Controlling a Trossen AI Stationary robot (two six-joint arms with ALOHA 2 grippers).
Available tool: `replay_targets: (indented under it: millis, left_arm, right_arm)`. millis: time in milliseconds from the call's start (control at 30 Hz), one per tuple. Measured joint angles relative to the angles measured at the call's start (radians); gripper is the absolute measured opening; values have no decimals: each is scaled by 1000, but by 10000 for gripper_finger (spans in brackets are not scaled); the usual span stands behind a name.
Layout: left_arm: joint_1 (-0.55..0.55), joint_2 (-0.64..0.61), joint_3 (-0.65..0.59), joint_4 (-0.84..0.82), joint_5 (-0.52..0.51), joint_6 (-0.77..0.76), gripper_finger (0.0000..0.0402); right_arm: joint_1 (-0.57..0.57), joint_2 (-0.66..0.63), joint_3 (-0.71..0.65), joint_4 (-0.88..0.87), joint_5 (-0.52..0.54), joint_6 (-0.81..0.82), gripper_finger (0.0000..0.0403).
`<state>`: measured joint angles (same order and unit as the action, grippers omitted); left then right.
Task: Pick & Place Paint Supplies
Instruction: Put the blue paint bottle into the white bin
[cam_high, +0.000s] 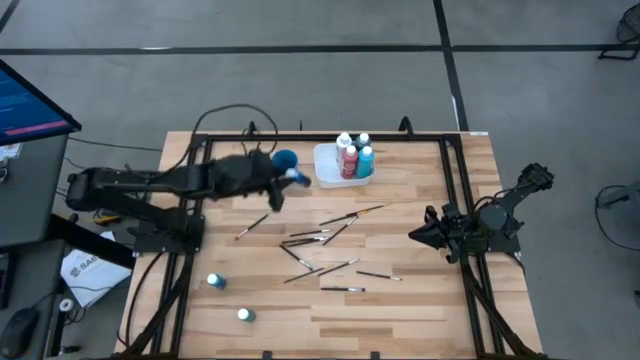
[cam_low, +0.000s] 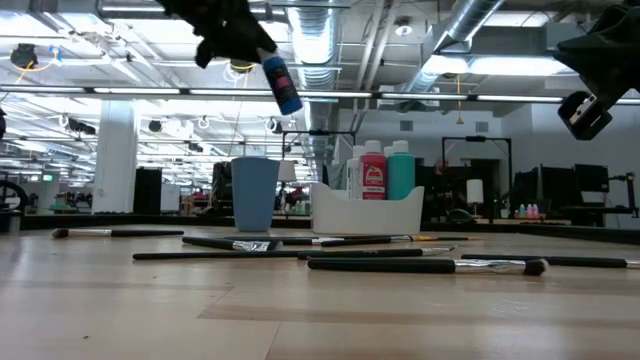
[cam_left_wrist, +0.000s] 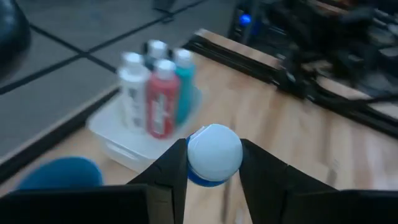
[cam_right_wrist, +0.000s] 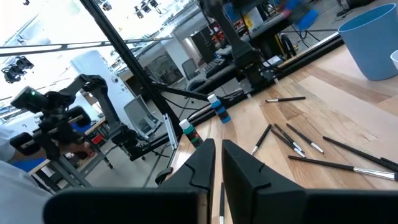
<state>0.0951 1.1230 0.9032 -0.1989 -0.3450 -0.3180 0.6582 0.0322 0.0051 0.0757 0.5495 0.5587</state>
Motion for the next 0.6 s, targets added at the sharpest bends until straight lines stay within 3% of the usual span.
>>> replay_targets:
  millis: [300,600]
  left_arm:
    - [158,237,213,15,26,15,108]
    - [194,412,297,22,16,-9,108]
  right_arm:
    - [0,0,0,0,0,0,22]
    - [1,0,0,0,0,0,20]
